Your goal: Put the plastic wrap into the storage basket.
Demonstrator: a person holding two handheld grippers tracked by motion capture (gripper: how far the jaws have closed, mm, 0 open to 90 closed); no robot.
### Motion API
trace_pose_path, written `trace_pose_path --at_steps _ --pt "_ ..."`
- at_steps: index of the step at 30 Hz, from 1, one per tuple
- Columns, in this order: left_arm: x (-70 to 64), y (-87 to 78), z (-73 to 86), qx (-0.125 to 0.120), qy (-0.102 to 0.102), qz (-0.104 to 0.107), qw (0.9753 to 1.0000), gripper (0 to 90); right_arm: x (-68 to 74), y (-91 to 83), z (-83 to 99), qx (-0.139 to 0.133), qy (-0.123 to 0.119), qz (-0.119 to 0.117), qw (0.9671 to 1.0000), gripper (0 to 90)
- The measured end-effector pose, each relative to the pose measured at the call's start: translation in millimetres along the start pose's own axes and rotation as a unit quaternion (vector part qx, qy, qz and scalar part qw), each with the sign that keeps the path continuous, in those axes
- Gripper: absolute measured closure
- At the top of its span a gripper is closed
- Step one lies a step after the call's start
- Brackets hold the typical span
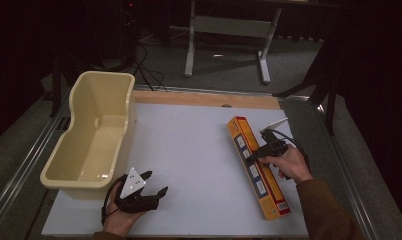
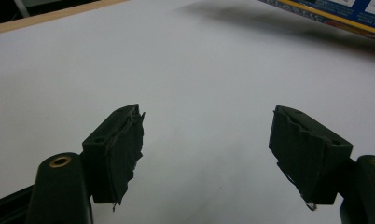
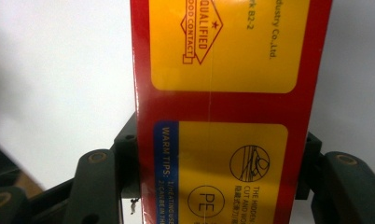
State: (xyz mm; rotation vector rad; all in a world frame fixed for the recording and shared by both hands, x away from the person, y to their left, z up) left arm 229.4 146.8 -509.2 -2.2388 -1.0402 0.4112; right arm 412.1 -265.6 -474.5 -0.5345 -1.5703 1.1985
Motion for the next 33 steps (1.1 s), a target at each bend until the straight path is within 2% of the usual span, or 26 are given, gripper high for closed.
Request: trace_pose_path --at_steps 6,8,9,10,12,15,20,25,26,28,29,32,33 --pt "-0.1 -0.7 0.0 -0.002 0.000 0.000 1.0000 26.0 25.1 -1.9 -0.4 -0.023 -0.030 -0.036 0.9987 39.8" --pt "-0.2 -0.6 0.0 -0.002 0.000 0.000 1.0000 26.0 31.5 -2.4 -0.5 -0.029 -0.037 -0.051 0.9976 39.8" --pt "-0.2 -0.6 0.0 -0.002 0.000 0.000 1.0000 26.0 31.5 -2.4 -0.5 -0.029 -0.037 -0.051 0.9976 39.8" --pt "-0.3 -0.6 -0.1 -0.002 0.000 0.000 1.0000 26.1 36.9 -3.1 -0.3 -0.033 -0.043 -0.068 0.9962 39.8" --pt "-0.3 -0.5 -0.1 -0.001 0.000 0.000 1.0000 26.0 42.0 -3.4 -0.2 -0.038 -0.049 -0.083 0.9946 39.8" --pt "-0.3 -0.5 -0.1 -0.001 0.000 0.000 1.0000 26.1 47.7 -3.9 0.2 -0.042 -0.056 -0.090 0.9935 39.8" --pt "-0.4 -0.4 -0.2 -0.001 0.001 0.000 1.0000 26.0 64.8 -6.0 0.7 -0.056 -0.069 -0.105 0.9905 39.8" --pt "-0.3 -0.4 -0.2 -0.002 0.001 0.000 1.0000 26.0 77.7 -6.5 -0.7 -0.066 -0.079 -0.141 0.9847 39.8" --pt "-0.3 -0.4 -0.2 -0.002 0.001 0.000 1.0000 26.0 77.7 -6.5 -0.7 -0.066 -0.079 -0.141 0.9847 39.8" --pt "-0.4 -0.5 -0.3 -0.002 0.001 0.000 1.0000 26.0 85.5 -6.7 -2.7 -0.073 -0.090 -0.151 0.9818 39.8" --pt "-0.4 -0.5 -0.3 -0.002 0.001 0.000 1.0000 26.0 85.5 -6.7 -2.7 -0.073 -0.090 -0.151 0.9818 39.8" --pt "-0.4 -0.7 -0.4 -0.002 0.001 0.000 1.0000 26.0 95.1 -7.3 -6.3 -0.085 -0.093 -0.173 0.9769 39.8" --pt "-0.4 -0.7 -0.4 -0.002 0.001 0.000 1.0000 26.0 95.1 -7.3 -6.3 -0.085 -0.093 -0.173 0.9769 39.8"
Point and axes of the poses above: each handheld gripper's, and its own axes: y roughly forward along the jaws, z roughly out of its underside, x roughly to its left, the point moved 1 cm from there along y, roughly forward along the jaws, and after that the axes turned 12 degrees about x, right-handed, at the moved point
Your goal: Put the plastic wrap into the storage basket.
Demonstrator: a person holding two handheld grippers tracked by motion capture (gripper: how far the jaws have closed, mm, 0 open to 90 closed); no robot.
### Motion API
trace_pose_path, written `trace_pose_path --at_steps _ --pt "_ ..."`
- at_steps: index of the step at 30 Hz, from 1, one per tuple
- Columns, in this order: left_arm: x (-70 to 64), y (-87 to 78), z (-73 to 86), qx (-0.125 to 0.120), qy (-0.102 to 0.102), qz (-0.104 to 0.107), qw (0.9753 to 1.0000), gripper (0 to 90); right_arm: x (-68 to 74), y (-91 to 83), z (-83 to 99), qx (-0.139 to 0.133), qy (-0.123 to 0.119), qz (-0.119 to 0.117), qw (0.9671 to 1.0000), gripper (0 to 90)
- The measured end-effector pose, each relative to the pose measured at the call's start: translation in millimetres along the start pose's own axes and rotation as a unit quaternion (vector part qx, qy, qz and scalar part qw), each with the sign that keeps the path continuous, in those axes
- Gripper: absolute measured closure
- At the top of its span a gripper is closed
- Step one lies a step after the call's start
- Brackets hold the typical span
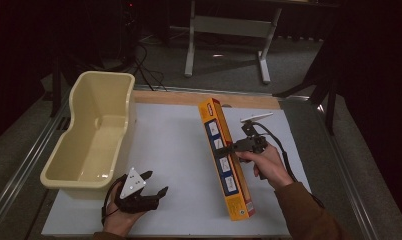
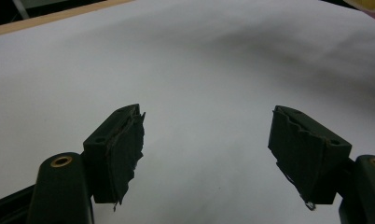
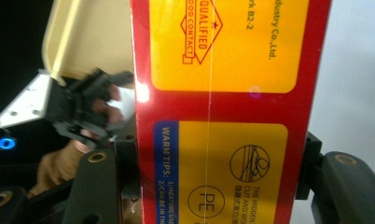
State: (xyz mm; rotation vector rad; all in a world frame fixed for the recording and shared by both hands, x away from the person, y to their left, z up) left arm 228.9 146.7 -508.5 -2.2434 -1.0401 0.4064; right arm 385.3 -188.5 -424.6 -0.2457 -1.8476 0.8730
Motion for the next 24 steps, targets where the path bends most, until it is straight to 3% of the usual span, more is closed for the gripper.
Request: trace_pose_path --at_steps 1,13,24 --pt "0.2 0.0 0.0 -0.001 0.000 0.000 1.0000 26.0 3.8 1.2 -2.9 -0.007 -0.003 -0.013 0.9999 39.8" --pt "0.1 -0.1 -0.1 -0.001 0.001 -0.001 1.0000 25.9 25.7 10.0 -21.7 -0.036 -0.003 -0.058 0.9977 39.8" --pt "0.2 -0.6 -0.1 -0.003 0.000 -0.001 1.0000 25.7 42.5 15.1 -40.0 -0.047 -0.008 -0.086 0.9952 39.8"
Point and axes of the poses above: each handheld gripper's, and its own axes: y roughly forward along the jaws, z roughly out of its underside, x roughly to its left, the point moved 1 cm from there along y, roughly forward along the jaws, and after that the axes turned 12 degrees about x, right-handed, at the moved point
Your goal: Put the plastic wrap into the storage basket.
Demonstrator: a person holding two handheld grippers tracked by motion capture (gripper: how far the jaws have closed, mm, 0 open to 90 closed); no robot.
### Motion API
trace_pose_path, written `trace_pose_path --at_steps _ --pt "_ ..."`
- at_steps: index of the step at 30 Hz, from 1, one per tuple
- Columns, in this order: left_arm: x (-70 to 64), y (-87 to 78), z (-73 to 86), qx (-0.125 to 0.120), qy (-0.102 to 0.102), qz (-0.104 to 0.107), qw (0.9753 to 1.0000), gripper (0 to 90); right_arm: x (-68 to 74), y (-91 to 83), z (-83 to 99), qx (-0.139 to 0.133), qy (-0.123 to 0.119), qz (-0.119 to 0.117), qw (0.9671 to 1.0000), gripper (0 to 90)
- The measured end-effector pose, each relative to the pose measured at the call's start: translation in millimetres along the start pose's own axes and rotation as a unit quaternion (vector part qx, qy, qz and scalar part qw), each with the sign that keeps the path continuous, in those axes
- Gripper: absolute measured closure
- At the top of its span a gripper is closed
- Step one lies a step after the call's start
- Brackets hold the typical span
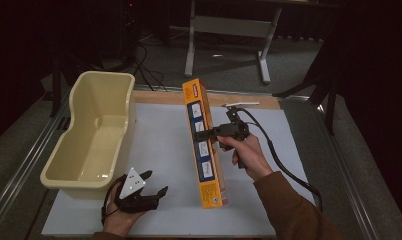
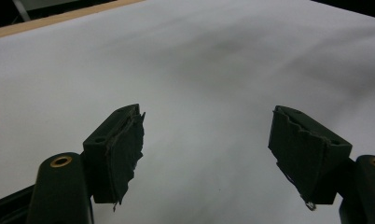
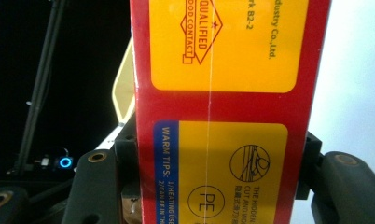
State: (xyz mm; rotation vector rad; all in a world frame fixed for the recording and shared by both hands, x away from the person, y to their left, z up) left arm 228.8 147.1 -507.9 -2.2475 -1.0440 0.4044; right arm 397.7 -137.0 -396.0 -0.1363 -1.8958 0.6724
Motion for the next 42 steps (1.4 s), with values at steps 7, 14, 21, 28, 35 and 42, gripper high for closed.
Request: trace_pose_path --at_steps 7,14,21,28,35,42 --pt "-0.4 0.0 -0.2 -0.002 0.000 0.000 1.0000 25.1 8.4 4.1 -11.2 -0.007 0.001 -0.013 0.9999 39.8" --pt "-0.8 -0.3 -0.3 -0.003 0.003 0.000 1.0000 24.9 17.3 4.8 -23.0 -0.015 0.005 -0.022 0.9996 39.8" --pt "-2.2 0.0 -0.6 -0.004 0.006 0.001 1.0000 24.9 24.9 4.9 -30.6 -0.024 0.003 -0.025 0.9994 39.8" --pt "-2.7 0.1 -0.7 -0.005 0.007 0.000 1.0000 24.9 35.9 8.5 -39.0 -0.033 0.010 -0.041 0.9986 39.8" --pt "-2.8 0.4 -0.6 -0.005 0.007 0.000 1.0000 24.9 46.5 11.5 -47.9 -0.046 0.016 -0.057 0.9972 39.8" --pt "-3.3 0.6 -0.5 -0.004 0.007 0.000 1.0000 24.9 51.8 18.9 -57.7 -0.055 0.023 -0.062 0.9963 39.8"
Point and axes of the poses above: each handheld gripper's, and its own axes: y roughly forward along the jaws, z roughly out of its underside, x roughly to its left, the point moved 1 cm from there along y, roughly forward along the jaws, and after that the axes turned 12 degrees about x, right-handed, at the moved point
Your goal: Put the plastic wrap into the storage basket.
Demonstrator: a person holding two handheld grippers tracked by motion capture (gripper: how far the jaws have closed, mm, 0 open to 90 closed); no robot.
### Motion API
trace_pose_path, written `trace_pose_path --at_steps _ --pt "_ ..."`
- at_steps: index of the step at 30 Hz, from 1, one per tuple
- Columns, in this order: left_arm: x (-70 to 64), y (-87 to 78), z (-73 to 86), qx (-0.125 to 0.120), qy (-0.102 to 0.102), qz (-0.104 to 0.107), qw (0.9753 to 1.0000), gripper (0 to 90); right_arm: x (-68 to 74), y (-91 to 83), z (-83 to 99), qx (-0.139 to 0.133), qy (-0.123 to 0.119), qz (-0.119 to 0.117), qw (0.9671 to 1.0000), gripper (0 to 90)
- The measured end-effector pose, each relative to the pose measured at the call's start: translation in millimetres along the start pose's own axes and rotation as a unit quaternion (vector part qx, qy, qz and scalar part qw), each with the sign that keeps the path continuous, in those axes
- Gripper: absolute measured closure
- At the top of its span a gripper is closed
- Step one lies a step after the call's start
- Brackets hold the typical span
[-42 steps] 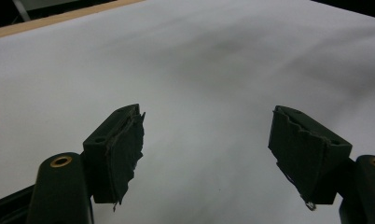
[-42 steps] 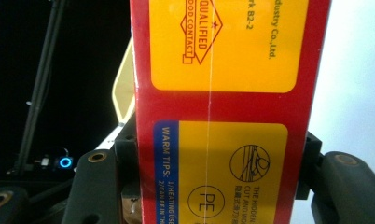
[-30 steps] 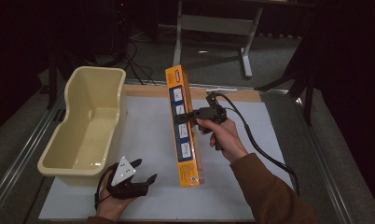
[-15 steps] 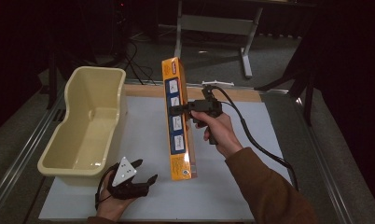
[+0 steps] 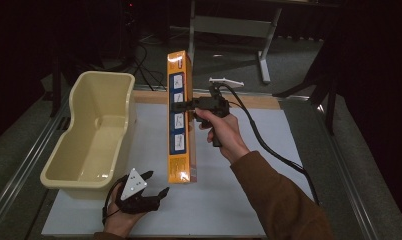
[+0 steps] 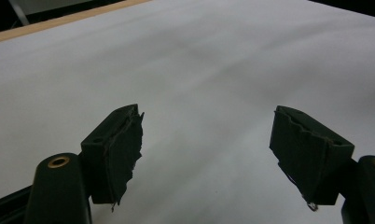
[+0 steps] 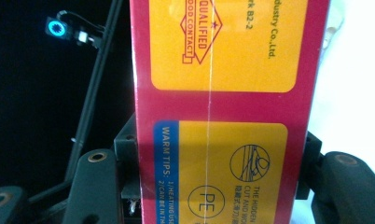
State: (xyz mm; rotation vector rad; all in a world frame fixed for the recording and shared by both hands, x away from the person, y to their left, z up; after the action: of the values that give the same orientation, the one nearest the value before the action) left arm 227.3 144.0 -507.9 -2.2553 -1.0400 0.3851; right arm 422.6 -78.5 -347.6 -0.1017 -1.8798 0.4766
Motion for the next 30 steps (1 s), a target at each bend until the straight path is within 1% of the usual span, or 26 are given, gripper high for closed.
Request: trace_pose_path --at_steps 6,8,11,13,14,15,16,17,19,20,21,23,24,25,28,29,30 --pt "0.7 -0.8 0.1 -0.002 0.000 0.001 1.0000 24.9 -1.5 5.8 -8.4 -0.003 0.006 -0.002 1.0000 39.8" --pt "0.7 -0.9 0.1 -0.003 0.000 0.001 1.0000 24.8 -1.6 8.8 -11.2 -0.006 0.009 -0.006 0.9999 39.8" --pt "0.7 -1.0 0.1 -0.005 -0.002 0.001 1.0000 24.7 -1.3 17.1 -15.9 -0.013 0.015 -0.022 0.9996 39.8" --pt "0.7 -1.1 0.2 -0.006 -0.003 0.002 1.0000 24.6 -3.0 21.9 -17.5 -0.012 0.026 -0.035 0.9990 39.8" --pt "0.8 -1.3 0.2 -0.006 -0.003 0.002 1.0000 24.6 -3.7 24.5 -18.4 -0.013 0.031 -0.039 0.9987 39.8" --pt "0.9 -1.4 0.2 -0.006 -0.003 0.002 1.0000 24.6 -3.7 24.5 -18.4 -0.013 0.031 -0.039 0.9987 39.8" --pt "1.2 -1.8 0.0 -0.007 -0.003 0.002 1.0000 24.5 -4.3 29.1 -20.7 -0.017 0.037 -0.033 0.9986 39.8" --pt "1.2 -2.0 -0.1 -0.007 -0.002 0.002 1.0000 24.6 -4.9 31.2 -22.1 -0.019 0.038 -0.031 0.9986 39.8" --pt "1.2 -2.0 -0.2 -0.008 -0.003 0.003 1.0000 24.6 -5.4 33.1 -23.4 -0.021 0.040 -0.031 0.9985 39.8" --pt "1.3 -1.9 -0.4 -0.008 -0.003 0.003 1.0000 24.5 -5.7 34.8 -24.5 -0.023 0.042 -0.033 0.9983 39.8" --pt "1.4 -1.6 -0.6 -0.008 -0.002 0.004 1.0000 24.6 -5.1 38.1 -26.8 -0.025 0.047 -0.040 0.9978 39.8" --pt "1.3 -1.4 -0.6 -0.008 -0.002 0.004 1.0000 24.6 -4.7 39.8 -27.8 -0.028 0.046 -0.043 0.9977 39.8" --pt "1.2 -1.3 -0.6 -0.008 -0.002 0.004 1.0000 24.5 -3.9 41.5 -28.7 -0.027 0.050 -0.045 0.9974 39.8" --pt "0.4 -0.8 -0.6 -0.007 -0.001 0.002 1.0000 24.6 -3.5 46.3 -30.6 -0.029 0.057 -0.056 0.9964 39.8" --pt "-0.1 -1.0 -0.6 -0.006 0.001 0.002 1.0000 24.5 -0.5 50.7 -32.9 -0.030 0.060 -0.051 0.9964 39.8" --pt "-0.3 -1.1 -0.6 -0.006 0.003 0.001 1.0000 24.5 1.2 53.3 -34.4 -0.033 0.055 -0.046 0.9969 39.8" --pt "-0.4 -1.2 -0.7 -0.007 0.003 0.001 1.0000 24.2 4.3 58.5 -36.8 -0.035 0.054 -0.050 0.9967 39.8"
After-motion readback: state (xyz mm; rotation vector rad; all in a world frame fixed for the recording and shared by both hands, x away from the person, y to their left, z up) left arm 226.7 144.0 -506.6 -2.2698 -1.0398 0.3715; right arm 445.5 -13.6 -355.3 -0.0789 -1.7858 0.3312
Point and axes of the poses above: each handheld gripper's, and its own axes: y roughly forward along the jaws, z roughly out of its underside, x roughly to its left, the point moved 1 cm from there along y, roughly forward along the jaws, and after that the axes turned 12 degrees about x, right-handed, at the moved point
